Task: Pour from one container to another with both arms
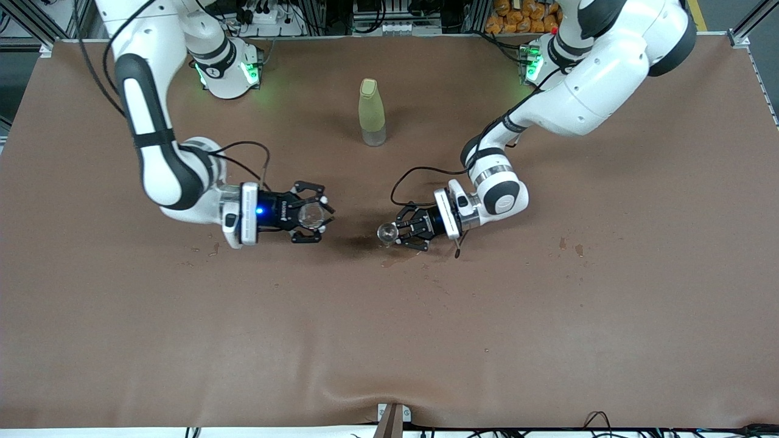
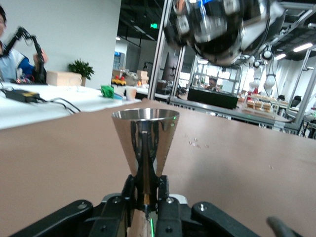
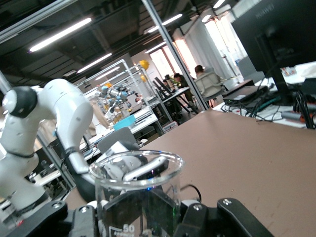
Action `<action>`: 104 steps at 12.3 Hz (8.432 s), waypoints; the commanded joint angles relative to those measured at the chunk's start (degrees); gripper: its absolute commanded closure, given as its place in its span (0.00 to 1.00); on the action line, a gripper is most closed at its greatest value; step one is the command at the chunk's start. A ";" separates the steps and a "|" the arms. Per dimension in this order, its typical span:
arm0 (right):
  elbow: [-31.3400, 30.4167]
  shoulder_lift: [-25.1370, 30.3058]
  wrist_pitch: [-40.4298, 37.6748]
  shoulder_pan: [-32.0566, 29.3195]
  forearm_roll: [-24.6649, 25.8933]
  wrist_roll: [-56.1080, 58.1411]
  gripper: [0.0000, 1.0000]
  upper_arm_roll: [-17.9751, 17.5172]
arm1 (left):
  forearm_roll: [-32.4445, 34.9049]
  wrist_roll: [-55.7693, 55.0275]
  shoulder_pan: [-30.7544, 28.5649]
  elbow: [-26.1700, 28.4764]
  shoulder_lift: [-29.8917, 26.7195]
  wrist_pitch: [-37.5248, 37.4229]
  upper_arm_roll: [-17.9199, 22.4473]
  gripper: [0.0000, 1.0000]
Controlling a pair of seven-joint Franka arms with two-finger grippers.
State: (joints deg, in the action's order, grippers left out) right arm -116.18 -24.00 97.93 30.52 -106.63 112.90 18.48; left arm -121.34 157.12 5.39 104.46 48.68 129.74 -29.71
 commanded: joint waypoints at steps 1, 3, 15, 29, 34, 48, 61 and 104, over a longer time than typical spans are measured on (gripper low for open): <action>-0.80 1.32 -4.40 -4.84 7.02 6.07 1.00 1.03 | -1.00 5.12 -5.46 6.88 -5.96 -0.37 -2.19 1.00; -0.80 0.97 -8.35 -9.84 12.99 11.09 1.00 1.38 | -0.74 4.33 -6.96 10.66 -8.94 -0.28 -2.10 1.00; 7.62 -12.01 -22.25 -34.20 37.80 39.48 1.00 1.30 | 39.38 -4.62 -37.00 17.18 -10.10 -10.10 -1.93 1.00; 16.42 -28.82 -20.07 -36.67 36.67 53.21 1.00 -0.89 | 52.70 -7.01 -51.44 15.34 -2.19 -16.54 2.29 1.00; 16.42 -30.32 -18.31 -36.15 33.24 55.06 1.00 -2.31 | 52.70 -7.01 -51.18 15.25 -2.63 -16.71 2.47 1.00; 16.34 -30.14 -15.49 -36.41 33.24 52.51 0.01 -2.22 | 55.69 -13.23 -52.59 11.82 -2.63 -23.57 2.47 0.93; 18.09 -20.41 -15.76 -34.48 48.87 17.12 0.00 7.44 | 55.69 -3.49 -51.62 10.68 1.06 -22.87 3.26 0.84; 26.62 26.11 -15.05 -38.00 106.28 -107.27 0.00 -23.14 | 78.95 -62.34 -51.88 -6.79 -10.34 -29.46 3.98 0.00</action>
State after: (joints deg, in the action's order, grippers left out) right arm -89.76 1.73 82.79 -8.36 -2.11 8.02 -4.40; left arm -47.48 103.03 -46.87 99.63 43.39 101.02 -23.84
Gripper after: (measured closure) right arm 0.000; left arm 0.000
